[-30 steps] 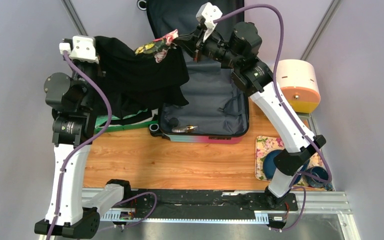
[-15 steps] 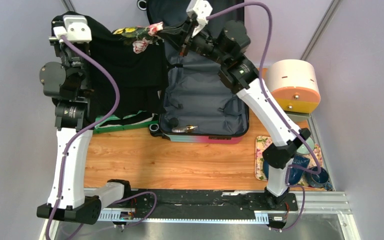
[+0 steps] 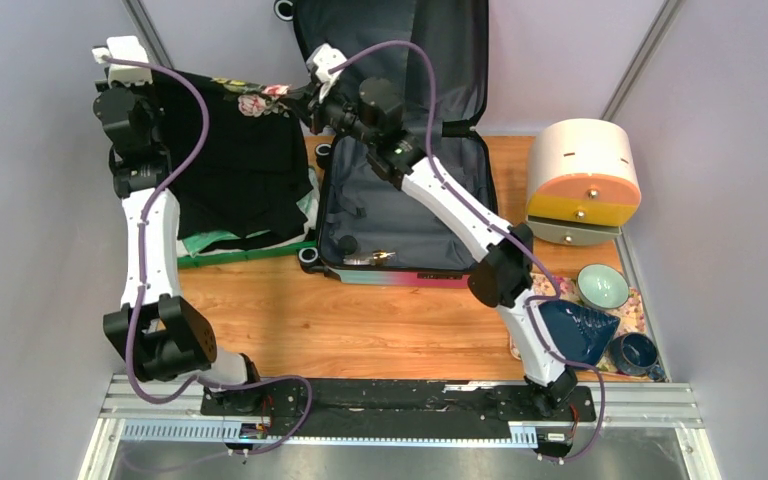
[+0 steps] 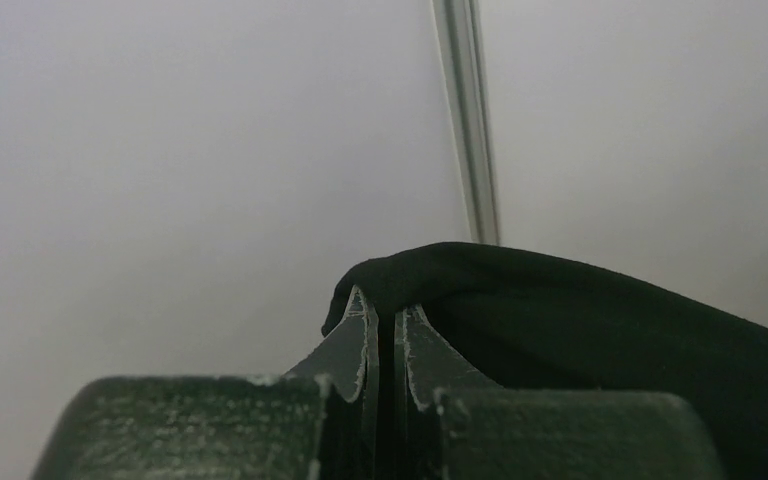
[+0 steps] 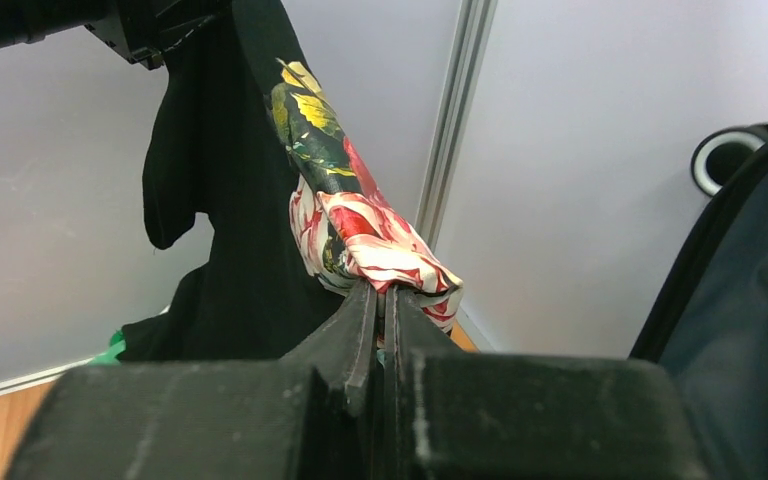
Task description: Open, take out, and arrange the luggage
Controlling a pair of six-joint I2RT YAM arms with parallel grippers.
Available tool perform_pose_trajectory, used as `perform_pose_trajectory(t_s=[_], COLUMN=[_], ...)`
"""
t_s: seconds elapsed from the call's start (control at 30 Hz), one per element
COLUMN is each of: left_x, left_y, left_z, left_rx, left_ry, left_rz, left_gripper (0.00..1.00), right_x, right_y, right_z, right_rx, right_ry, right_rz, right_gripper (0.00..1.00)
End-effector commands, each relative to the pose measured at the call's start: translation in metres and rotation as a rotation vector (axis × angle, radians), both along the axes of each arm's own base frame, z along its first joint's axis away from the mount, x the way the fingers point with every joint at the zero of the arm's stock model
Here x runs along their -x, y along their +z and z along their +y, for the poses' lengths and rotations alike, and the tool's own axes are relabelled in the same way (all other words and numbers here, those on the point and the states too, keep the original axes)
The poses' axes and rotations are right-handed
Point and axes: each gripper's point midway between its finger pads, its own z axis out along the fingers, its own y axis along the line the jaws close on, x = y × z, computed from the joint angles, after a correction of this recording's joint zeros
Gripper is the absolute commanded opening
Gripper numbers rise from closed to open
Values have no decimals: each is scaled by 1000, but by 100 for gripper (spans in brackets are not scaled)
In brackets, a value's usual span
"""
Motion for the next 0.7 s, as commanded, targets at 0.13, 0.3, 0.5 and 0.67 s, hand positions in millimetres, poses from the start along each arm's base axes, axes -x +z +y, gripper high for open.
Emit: perform_pose_trajectory(t_s=[0.13, 0.3, 0.5, 0.67], left_x=[0, 41, 109, 131], left_y=[-43, -142, -254, -296], left_z=[19, 4, -1, -21], left_rx=[153, 176, 234, 277], left_ry=[-205, -329, -346, -421], left_rz=[-68, 217, 540, 685], left_gripper=[0, 0, 0, 34], right_x=[-9, 30, 78, 103], right_y=[6, -65, -128, -167], right_z=[-1, 10, 12, 5], right_rx=[-19, 174, 358, 477], right_ry=[-13, 207, 446, 574], right_rz=[-177, -138, -116, -81], right_gripper=[0, 0, 0, 17])
